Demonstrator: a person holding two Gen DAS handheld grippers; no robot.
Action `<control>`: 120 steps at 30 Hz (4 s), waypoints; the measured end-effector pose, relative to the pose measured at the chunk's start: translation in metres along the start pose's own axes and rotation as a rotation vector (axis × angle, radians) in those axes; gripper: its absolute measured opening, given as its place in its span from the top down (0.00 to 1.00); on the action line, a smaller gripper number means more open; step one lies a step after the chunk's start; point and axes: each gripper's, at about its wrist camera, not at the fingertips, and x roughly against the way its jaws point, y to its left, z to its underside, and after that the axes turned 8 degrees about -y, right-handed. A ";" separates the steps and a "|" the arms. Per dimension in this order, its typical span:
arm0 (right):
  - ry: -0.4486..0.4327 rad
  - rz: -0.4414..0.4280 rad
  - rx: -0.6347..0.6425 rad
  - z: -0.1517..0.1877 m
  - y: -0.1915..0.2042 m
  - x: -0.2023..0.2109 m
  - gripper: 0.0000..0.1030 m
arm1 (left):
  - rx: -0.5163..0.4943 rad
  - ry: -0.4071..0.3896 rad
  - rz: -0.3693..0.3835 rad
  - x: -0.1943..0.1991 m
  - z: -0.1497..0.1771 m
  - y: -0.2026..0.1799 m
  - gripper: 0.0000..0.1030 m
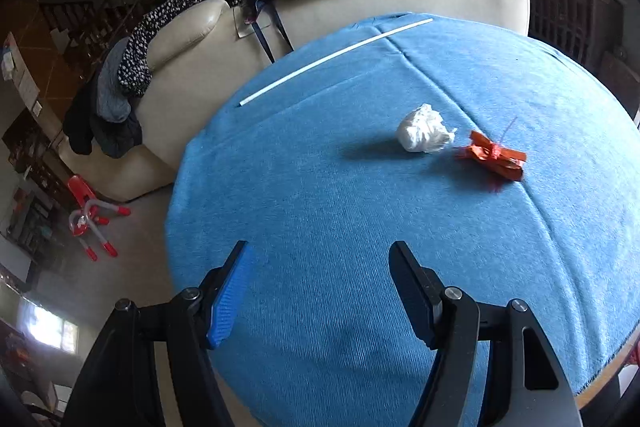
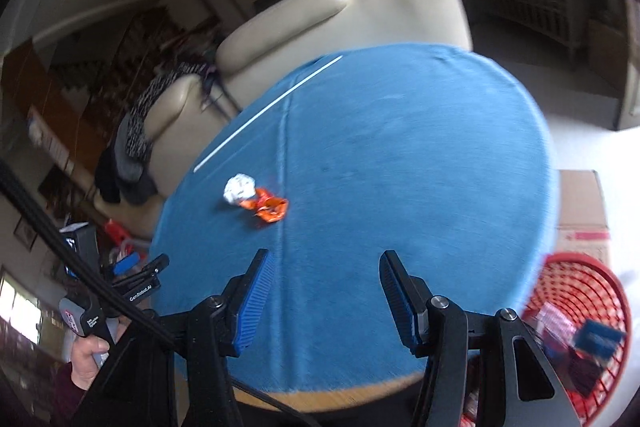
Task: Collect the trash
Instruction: 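Move both open tools back over the table toward the foil and wrapper, then grasp the white foil ball with the left tool while the right tool grasps the orange wrapper, then carry the foil ball with the left tool while the right tool carries the orange wrapper to the basket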
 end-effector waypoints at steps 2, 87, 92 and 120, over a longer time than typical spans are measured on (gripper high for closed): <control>0.026 -0.015 0.027 -0.004 0.011 -0.020 0.43 | 0.007 0.005 0.014 -0.007 -0.004 0.002 0.31; -0.078 -0.130 0.109 0.010 0.028 -0.006 0.63 | -0.138 -0.265 0.199 0.068 -0.072 -0.087 0.75; -0.089 -0.130 0.099 0.019 0.024 0.010 0.63 | -0.130 -0.278 0.200 0.080 -0.063 -0.090 0.75; -0.159 -0.143 0.075 0.032 0.005 0.055 0.63 | -0.173 -0.357 0.170 0.120 -0.051 -0.108 0.75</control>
